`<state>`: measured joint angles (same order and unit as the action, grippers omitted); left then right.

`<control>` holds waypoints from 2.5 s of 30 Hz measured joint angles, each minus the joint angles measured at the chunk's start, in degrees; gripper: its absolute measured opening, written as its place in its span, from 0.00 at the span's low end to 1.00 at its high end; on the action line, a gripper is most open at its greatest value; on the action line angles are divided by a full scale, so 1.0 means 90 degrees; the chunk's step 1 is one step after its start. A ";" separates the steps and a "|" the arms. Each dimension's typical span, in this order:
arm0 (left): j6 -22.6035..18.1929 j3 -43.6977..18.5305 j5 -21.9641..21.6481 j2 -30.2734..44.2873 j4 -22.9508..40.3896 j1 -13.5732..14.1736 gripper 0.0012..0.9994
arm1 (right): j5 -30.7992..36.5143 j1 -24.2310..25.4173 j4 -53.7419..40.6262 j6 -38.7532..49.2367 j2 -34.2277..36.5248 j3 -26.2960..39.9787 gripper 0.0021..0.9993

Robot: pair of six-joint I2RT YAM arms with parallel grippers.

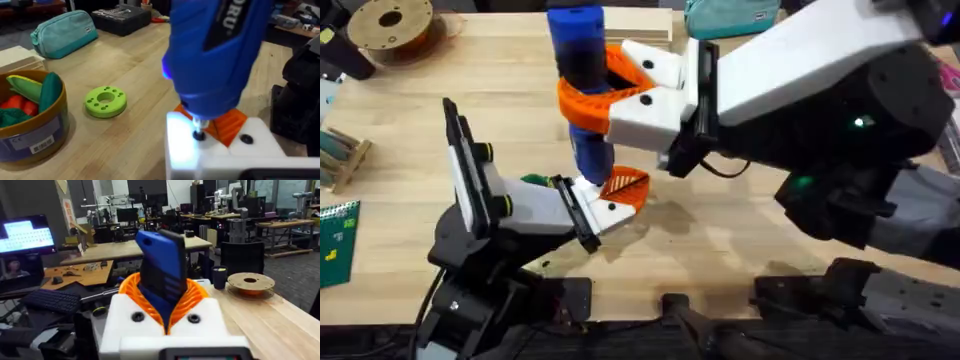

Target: Pick up the gripper from the table and insert it into the empty holder that is missing its gripper. Then pick up a screw, insert it into the mounting hole, and use the screwdriver to tighten it. Finally, clean up the table by picking up the vegetable and placing it into the bucket.

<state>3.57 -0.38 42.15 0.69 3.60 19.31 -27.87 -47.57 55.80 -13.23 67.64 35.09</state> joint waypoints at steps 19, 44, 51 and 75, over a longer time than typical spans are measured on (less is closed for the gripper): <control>-0.0009 0.0000 0.0000 -0.0002 -0.0004 0.0000 0.01 | 0.0140 0.0216 0.0525 0.0052 0.0029 0.0491 0.03; -0.0009 0.0000 0.0000 -0.0002 -0.0002 0.0000 0.01 | 0.3197 0.3090 -0.4079 0.7842 0.1517 0.0500 0.03; -0.0009 0.0000 0.0000 -0.0002 -0.0002 0.0000 0.01 | 0.3747 0.3730 -0.4227 1.0013 0.2521 0.0505 0.03; -0.0009 0.0000 0.0000 -0.0002 -0.0002 0.0000 0.01 | 0.3707 0.3895 -0.5218 0.8994 0.2569 0.0848 0.96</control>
<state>3.49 -0.38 42.15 0.67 3.57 19.31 5.50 -12.51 8.84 67.71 90.76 42.72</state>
